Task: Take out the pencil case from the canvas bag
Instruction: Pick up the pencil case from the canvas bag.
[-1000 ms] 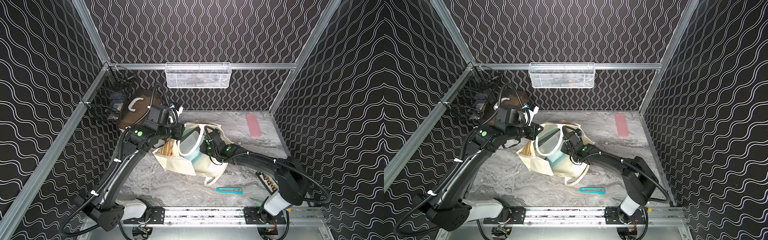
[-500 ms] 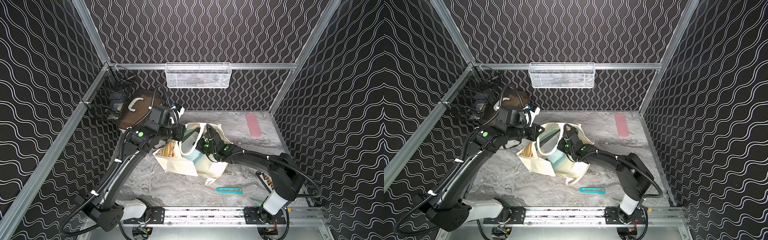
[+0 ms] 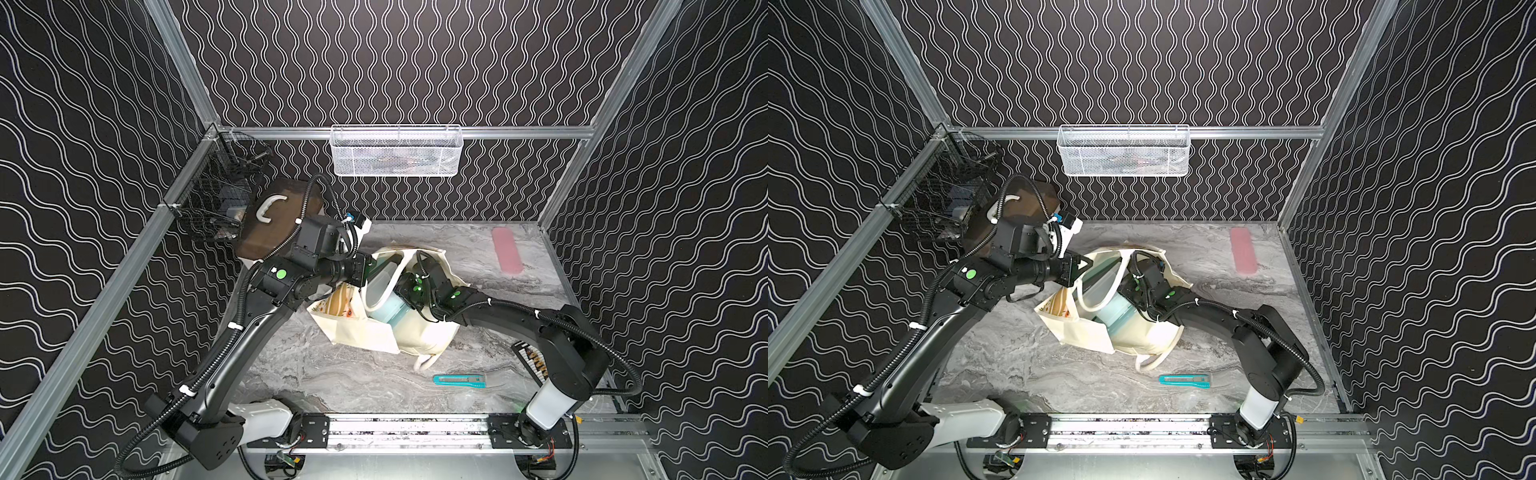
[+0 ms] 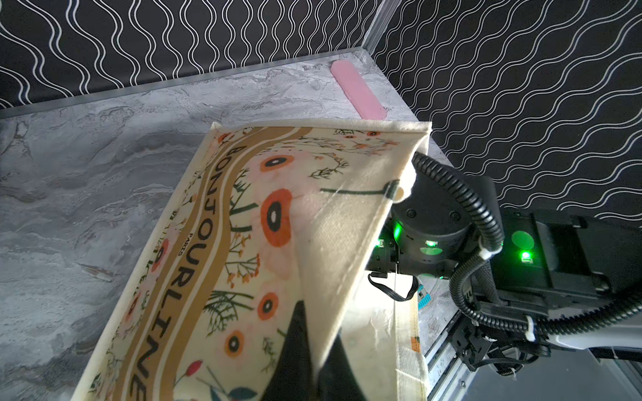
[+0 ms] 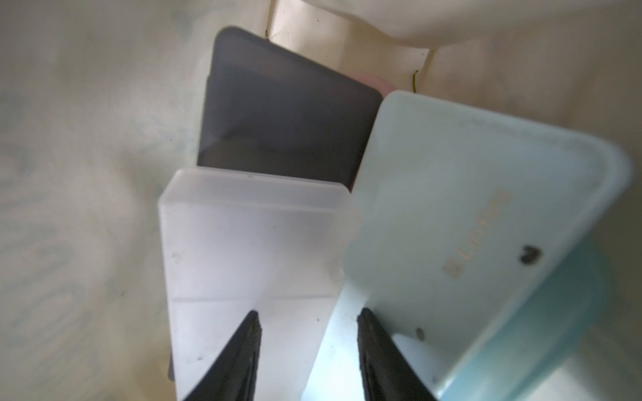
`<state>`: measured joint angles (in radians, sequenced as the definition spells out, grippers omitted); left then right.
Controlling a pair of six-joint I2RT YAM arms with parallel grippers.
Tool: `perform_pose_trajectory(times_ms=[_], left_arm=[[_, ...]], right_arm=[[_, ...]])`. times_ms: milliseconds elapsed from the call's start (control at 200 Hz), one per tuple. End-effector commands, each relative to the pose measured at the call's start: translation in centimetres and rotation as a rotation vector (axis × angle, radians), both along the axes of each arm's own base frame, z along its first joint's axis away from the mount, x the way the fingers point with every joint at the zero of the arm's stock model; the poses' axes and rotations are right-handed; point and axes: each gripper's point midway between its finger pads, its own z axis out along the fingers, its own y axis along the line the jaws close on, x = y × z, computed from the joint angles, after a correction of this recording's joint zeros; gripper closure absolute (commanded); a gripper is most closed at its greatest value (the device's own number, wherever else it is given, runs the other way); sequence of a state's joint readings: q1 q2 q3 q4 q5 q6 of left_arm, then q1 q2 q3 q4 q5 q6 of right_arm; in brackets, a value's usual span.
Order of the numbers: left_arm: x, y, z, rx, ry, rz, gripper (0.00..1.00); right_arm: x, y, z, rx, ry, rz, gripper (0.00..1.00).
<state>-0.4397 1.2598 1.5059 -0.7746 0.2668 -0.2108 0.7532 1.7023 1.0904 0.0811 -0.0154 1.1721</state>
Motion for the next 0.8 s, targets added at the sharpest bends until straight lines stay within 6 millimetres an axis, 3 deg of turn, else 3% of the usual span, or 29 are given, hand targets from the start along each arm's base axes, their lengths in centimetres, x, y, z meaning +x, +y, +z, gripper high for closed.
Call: perform_pose_trajectory(times_ms=[0, 115, 345, 556, 796], left_arm=[[-0.6, -1.7, 3.8, -0.107, -0.126, -0.101, 1.0], [-1.0, -2.1, 3.6, -0.119, -0.119, -0.127, 1.0], [-1.6, -2.9, 3.5, -0.146, -0.108, -0.181, 1.0], [-1.9, -3.1, 3.4, -0.144, -0.103, -0.2, 1.0], [-1.9, -3.2, 3.3, -0.146, -0.103, -0.207, 1.0]], right_arm=[[1.5, -0.6, 0.8, 0.053, -0.013, -0.076, 0.47], [2.1, -0.4, 0.6, 0.08, 0.001, -0.085, 0.43], [2.9, 0.1, 0.6, 0.13, 0.005, -0.101, 0.24], [3.3, 0.8, 1.6, 0.17, -0.04, -0.084, 0.21], [3.4, 1.1, 2.1, 0.194, -0.084, -0.053, 0.08]])
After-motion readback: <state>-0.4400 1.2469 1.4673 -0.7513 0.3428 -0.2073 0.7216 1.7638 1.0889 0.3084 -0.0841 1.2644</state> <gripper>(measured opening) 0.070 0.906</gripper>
